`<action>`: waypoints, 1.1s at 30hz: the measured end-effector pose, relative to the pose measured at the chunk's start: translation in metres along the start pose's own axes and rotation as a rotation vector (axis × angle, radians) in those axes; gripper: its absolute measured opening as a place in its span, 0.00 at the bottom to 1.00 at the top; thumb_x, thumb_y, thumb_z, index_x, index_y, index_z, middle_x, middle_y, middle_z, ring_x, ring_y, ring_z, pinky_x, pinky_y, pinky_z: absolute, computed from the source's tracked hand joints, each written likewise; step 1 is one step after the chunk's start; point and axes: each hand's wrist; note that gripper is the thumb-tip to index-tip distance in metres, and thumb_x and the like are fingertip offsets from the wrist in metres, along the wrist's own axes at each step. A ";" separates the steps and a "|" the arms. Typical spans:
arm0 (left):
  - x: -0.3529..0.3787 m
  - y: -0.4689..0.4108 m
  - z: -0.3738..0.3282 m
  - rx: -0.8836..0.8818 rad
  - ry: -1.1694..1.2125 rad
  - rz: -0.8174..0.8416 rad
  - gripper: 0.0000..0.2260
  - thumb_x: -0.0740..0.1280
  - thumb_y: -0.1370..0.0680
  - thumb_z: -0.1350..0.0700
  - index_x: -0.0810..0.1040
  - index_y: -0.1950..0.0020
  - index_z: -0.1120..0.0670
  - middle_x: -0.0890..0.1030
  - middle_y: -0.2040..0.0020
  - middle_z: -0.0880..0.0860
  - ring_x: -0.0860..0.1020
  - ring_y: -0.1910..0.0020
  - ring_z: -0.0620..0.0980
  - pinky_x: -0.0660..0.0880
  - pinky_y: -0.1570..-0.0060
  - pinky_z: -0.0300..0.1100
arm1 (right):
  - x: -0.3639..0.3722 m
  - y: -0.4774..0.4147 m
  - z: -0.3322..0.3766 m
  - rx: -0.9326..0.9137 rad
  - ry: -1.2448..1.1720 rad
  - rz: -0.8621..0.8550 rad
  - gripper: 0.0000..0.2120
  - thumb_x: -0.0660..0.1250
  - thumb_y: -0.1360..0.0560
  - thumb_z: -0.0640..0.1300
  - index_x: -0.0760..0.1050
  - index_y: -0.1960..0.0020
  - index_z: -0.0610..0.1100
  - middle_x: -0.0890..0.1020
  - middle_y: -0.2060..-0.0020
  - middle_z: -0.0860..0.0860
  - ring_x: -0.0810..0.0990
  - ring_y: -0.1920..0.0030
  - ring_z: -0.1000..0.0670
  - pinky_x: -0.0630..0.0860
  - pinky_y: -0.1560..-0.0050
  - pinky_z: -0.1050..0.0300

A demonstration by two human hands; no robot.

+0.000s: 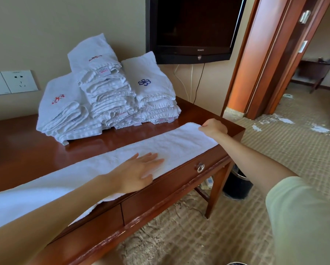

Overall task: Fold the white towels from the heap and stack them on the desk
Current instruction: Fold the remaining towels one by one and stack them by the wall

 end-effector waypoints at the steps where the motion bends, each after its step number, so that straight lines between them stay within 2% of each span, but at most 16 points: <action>1: 0.000 -0.015 -0.005 0.000 0.057 0.014 0.24 0.53 0.17 0.47 0.50 0.22 0.43 0.48 0.21 0.47 0.43 0.23 0.42 0.37 0.27 0.40 | -0.002 -0.003 0.002 0.011 -0.066 0.038 0.11 0.65 0.25 0.51 0.75 0.61 0.45 0.78 0.64 0.50 0.78 0.60 0.46 0.71 0.56 0.55; 3: -0.002 -0.047 -0.015 -0.019 0.175 0.028 0.25 0.52 0.18 0.42 0.52 0.22 0.43 0.48 0.21 0.46 0.43 0.23 0.41 0.39 0.26 0.40 | -0.005 -0.011 0.006 0.067 -0.355 0.160 0.15 0.65 0.23 0.56 0.76 0.52 0.43 0.77 0.58 0.50 0.76 0.57 0.49 0.71 0.55 0.56; 5: -0.004 -0.076 -0.024 -0.028 0.215 0.026 0.26 0.51 0.18 0.40 0.52 0.21 0.44 0.47 0.21 0.47 0.43 0.23 0.42 0.39 0.26 0.42 | -0.007 -0.019 0.010 0.119 -0.603 0.290 0.19 0.62 0.21 0.55 0.76 0.40 0.41 0.76 0.48 0.50 0.74 0.45 0.49 0.70 0.41 0.57; 7: 0.000 -0.098 -0.028 -0.037 0.166 0.011 0.26 0.50 0.18 0.40 0.50 0.21 0.45 0.46 0.20 0.48 0.42 0.22 0.44 0.39 0.26 0.44 | -0.006 -0.030 0.014 0.120 -0.658 0.348 0.22 0.65 0.22 0.54 0.75 0.34 0.42 0.76 0.42 0.48 0.74 0.39 0.48 0.68 0.33 0.54; 10: 0.015 -0.112 -0.028 -0.028 -0.034 -0.024 0.27 0.47 0.18 0.40 0.47 0.21 0.46 0.43 0.20 0.50 0.40 0.22 0.48 0.37 0.25 0.49 | 0.008 -0.064 0.008 0.145 -0.669 0.372 0.26 0.77 0.38 0.55 0.81 0.43 0.44 0.78 0.47 0.47 0.76 0.48 0.48 0.73 0.43 0.54; 12: 0.024 -0.113 -0.025 -0.022 -0.099 -0.064 0.28 0.47 0.18 0.38 0.46 0.21 0.45 0.43 0.20 0.49 0.40 0.22 0.48 0.36 0.25 0.49 | 0.015 -0.077 0.009 0.147 -0.680 0.413 0.20 0.78 0.37 0.51 0.83 0.49 0.43 0.82 0.48 0.46 0.79 0.49 0.48 0.74 0.44 0.55; 15: 0.027 -0.115 -0.022 -0.014 -0.119 -0.094 0.29 0.49 0.19 0.37 0.45 0.21 0.46 0.43 0.20 0.49 0.40 0.22 0.48 0.36 0.25 0.49 | 0.007 -0.067 0.024 0.142 -0.593 0.377 0.12 0.73 0.29 0.41 0.83 0.46 0.45 0.83 0.46 0.49 0.81 0.46 0.49 0.76 0.39 0.55; 17: 0.028 -0.116 -0.021 -0.011 -0.149 -0.089 0.31 0.50 0.19 0.37 0.43 0.21 0.46 0.41 0.21 0.49 0.39 0.22 0.48 0.37 0.25 0.50 | 0.004 -0.065 0.026 0.104 -0.555 0.260 0.13 0.69 0.27 0.34 0.83 0.45 0.44 0.83 0.48 0.50 0.79 0.47 0.50 0.75 0.43 0.60; 20: 0.030 -0.118 -0.020 -0.016 -0.173 -0.090 0.31 0.52 0.19 0.38 0.43 0.21 0.46 0.40 0.21 0.49 0.39 0.22 0.47 0.37 0.25 0.50 | 0.007 -0.064 0.013 0.010 -0.467 0.175 0.14 0.66 0.27 0.30 0.84 0.51 0.44 0.84 0.48 0.47 0.80 0.44 0.48 0.75 0.39 0.57; 22: 0.030 -0.117 -0.021 -0.007 -0.167 -0.096 0.30 0.52 0.19 0.39 0.44 0.21 0.44 0.41 0.21 0.49 0.39 0.22 0.48 0.38 0.24 0.51 | 0.010 -0.060 0.002 -0.006 -0.361 0.169 0.13 0.67 0.28 0.33 0.84 0.54 0.48 0.84 0.47 0.47 0.80 0.43 0.46 0.76 0.39 0.53; 24: 0.030 -0.116 -0.022 0.009 -0.163 -0.096 0.28 0.52 0.19 0.40 0.44 0.21 0.42 0.42 0.21 0.49 0.40 0.22 0.50 0.38 0.25 0.52 | 0.010 -0.055 -0.004 -0.048 -0.156 0.153 0.14 0.67 0.27 0.39 0.82 0.44 0.50 0.81 0.40 0.49 0.78 0.39 0.45 0.74 0.37 0.51; 26: 0.029 -0.116 -0.023 0.017 -0.165 -0.082 0.27 0.51 0.18 0.40 0.45 0.22 0.40 0.42 0.21 0.49 0.40 0.22 0.51 0.39 0.25 0.54 | 0.010 -0.044 -0.003 -0.158 0.077 0.014 0.19 0.63 0.23 0.43 0.74 0.33 0.51 0.75 0.33 0.49 0.72 0.34 0.44 0.69 0.34 0.49; 28: 0.029 -0.116 -0.023 0.007 -0.172 -0.072 0.27 0.51 0.18 0.40 0.45 0.22 0.40 0.42 0.21 0.49 0.40 0.22 0.52 0.39 0.25 0.55 | 0.016 -0.027 0.006 -0.333 0.179 -0.128 0.18 0.57 0.19 0.46 0.71 0.29 0.50 0.72 0.30 0.49 0.70 0.32 0.44 0.64 0.34 0.49; 30: 0.028 -0.116 -0.025 -0.004 -0.165 -0.063 0.27 0.51 0.18 0.39 0.45 0.21 0.41 0.43 0.20 0.49 0.41 0.22 0.52 0.39 0.25 0.55 | 0.030 -0.007 0.014 -0.492 0.151 -0.021 0.19 0.52 0.16 0.48 0.69 0.28 0.49 0.69 0.28 0.50 0.67 0.29 0.46 0.60 0.31 0.49; 32: 0.025 -0.110 -0.025 -0.010 -0.151 -0.052 0.27 0.50 0.18 0.39 0.45 0.21 0.42 0.43 0.20 0.49 0.41 0.22 0.51 0.39 0.25 0.56 | 0.046 0.006 0.013 -0.508 0.191 0.183 0.24 0.44 0.16 0.54 0.62 0.24 0.49 0.61 0.24 0.52 0.56 0.24 0.51 0.54 0.26 0.49; 33: 0.023 -0.104 -0.024 -0.012 -0.142 -0.040 0.28 0.49 0.19 0.38 0.45 0.21 0.43 0.43 0.20 0.48 0.41 0.22 0.50 0.38 0.25 0.56 | 0.052 0.006 0.010 -0.486 0.246 0.222 0.29 0.38 0.19 0.58 0.56 0.22 0.50 0.55 0.22 0.53 0.51 0.22 0.52 0.52 0.25 0.48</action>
Point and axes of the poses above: each hand's wrist, its own y-axis away from the middle knuckle, its own x-axis out of the palm, z = x × y
